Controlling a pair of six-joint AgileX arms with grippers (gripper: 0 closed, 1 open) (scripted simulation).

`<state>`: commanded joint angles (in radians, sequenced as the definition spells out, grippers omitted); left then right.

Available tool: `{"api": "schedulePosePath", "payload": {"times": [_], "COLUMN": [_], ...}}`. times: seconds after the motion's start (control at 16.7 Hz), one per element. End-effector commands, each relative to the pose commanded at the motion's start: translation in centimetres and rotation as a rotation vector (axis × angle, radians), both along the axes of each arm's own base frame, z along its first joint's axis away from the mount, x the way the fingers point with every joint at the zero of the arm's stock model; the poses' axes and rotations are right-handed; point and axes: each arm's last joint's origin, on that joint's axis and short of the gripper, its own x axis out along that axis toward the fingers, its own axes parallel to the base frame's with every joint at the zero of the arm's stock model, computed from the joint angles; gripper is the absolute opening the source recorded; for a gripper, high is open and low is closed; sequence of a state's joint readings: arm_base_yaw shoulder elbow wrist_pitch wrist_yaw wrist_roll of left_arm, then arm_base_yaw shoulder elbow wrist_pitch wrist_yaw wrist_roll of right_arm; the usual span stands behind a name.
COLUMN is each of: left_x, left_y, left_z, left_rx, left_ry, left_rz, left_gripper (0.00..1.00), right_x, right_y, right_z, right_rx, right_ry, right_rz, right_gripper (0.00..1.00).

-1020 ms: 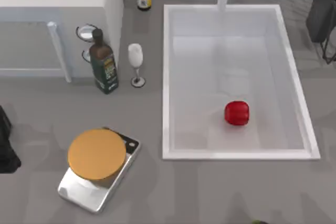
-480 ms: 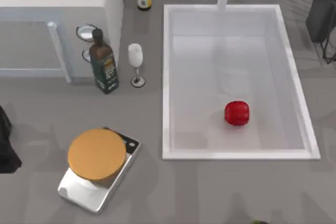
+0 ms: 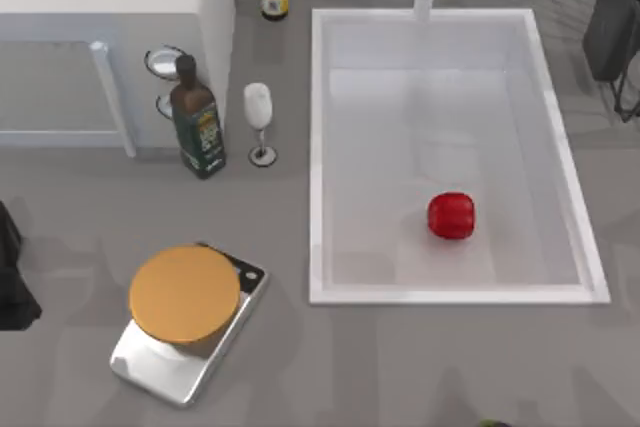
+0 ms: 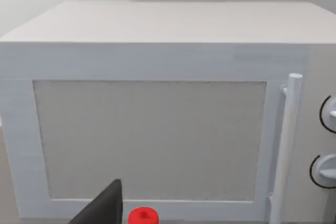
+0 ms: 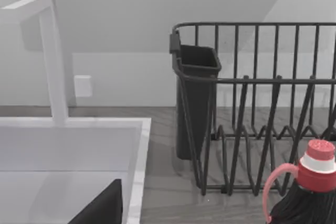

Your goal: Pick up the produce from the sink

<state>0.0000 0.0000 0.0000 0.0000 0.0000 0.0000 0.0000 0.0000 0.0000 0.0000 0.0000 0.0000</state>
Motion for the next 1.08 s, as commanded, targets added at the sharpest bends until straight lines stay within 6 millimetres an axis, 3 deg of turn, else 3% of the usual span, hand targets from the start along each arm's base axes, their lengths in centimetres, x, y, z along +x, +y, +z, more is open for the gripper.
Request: {"api": "schedulePosePath", "payload": {"times": [0.36,0.54,0.84,1.08], "left_x": [0.0,0.0,0.0,0.0], "left_y": [0.0,0.0,0.0,0.0], "left_z": [0.0,0.0,0.0,0.0], "left_rx": [0.000,0.000,0.000,0.000], "left_ry": [0.000,0.000,0.000,0.000], "left_rz": [0.000,0.000,0.000,0.000], "left_gripper": [1.00,1.00,1.00,1.00], "right_x": [0.0,0.0,1.6,6.4], "right_y": [0.0,0.1,1.0,2.6], "right_z": [0.0,1.2,6.4,11.2], "right_rx": [0.000,0.013,0.066,0.106], "right_ry": [0.000,0.040,0.248,0.520], "right_rz": [0.000,0.013,0.063,0.101], "right_gripper": [1.00,1.00,1.00,1.00]}}
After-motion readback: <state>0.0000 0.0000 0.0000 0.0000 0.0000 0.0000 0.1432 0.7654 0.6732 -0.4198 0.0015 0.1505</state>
